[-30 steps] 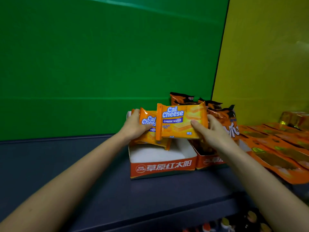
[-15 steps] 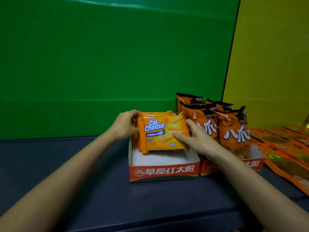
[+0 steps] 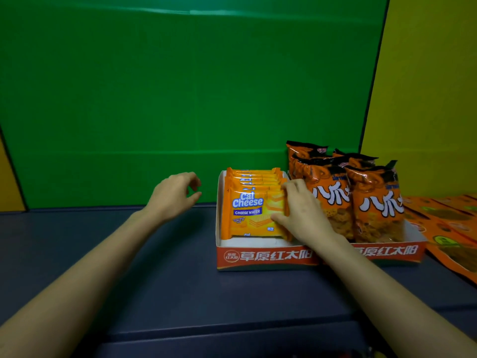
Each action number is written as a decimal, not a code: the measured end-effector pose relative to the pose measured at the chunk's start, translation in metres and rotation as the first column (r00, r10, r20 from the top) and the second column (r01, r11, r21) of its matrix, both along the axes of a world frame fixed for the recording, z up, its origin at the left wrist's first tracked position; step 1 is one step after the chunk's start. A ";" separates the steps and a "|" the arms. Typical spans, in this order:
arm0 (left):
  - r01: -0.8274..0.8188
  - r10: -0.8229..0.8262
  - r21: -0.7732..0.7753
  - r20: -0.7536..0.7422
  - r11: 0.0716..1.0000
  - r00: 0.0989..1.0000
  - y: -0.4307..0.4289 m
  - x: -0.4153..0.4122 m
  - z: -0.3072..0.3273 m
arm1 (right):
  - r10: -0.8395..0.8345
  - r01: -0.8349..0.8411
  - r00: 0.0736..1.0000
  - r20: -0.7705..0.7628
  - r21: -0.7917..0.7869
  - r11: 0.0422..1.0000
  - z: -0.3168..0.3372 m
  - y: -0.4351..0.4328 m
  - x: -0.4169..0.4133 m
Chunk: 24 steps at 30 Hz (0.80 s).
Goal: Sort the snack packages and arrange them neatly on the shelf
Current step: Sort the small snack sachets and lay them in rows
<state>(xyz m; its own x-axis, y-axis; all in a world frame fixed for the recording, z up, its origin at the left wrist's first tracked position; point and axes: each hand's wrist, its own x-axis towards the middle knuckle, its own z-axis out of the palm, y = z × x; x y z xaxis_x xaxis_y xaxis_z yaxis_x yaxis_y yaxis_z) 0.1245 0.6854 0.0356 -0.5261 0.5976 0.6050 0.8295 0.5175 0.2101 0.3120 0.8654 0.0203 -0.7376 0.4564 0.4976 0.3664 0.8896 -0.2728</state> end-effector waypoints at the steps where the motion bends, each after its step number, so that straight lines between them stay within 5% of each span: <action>1: -0.029 0.027 -0.041 -0.053 0.999 0.998 -0.004 0.002 -0.001 | -0.004 0.004 1.000 -0.002 0.049 0.999 -0.001 -0.002 0.001; 5: -0.112 0.099 -0.102 -0.127 0.988 0.987 -0.024 0.006 -0.006 | 0.024 -0.014 0.998 -0.051 0.176 0.984 0.001 -0.013 0.001; 12: -0.260 0.247 -0.088 -0.129 0.962 0.960 -0.090 0.009 -0.011 | 0.387 -0.360 0.911 -0.145 0.184 0.915 0.023 -0.079 -0.033; 24: -0.579 0.572 -0.153 -0.089 0.801 0.815 -0.306 0.002 -0.022 | 0.660 -0.660 0.751 0.002 0.013 0.751 0.002 -0.255 -0.122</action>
<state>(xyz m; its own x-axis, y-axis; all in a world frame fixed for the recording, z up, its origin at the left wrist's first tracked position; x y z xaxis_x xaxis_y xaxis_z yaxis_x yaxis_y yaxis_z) 0.1269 0.3793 0.0137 -0.7846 0.2843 0.5511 0.3737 0.9260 0.0543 0.1904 0.6099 0.0227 -0.8515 -0.1499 0.5025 -0.3144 0.9129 -0.2604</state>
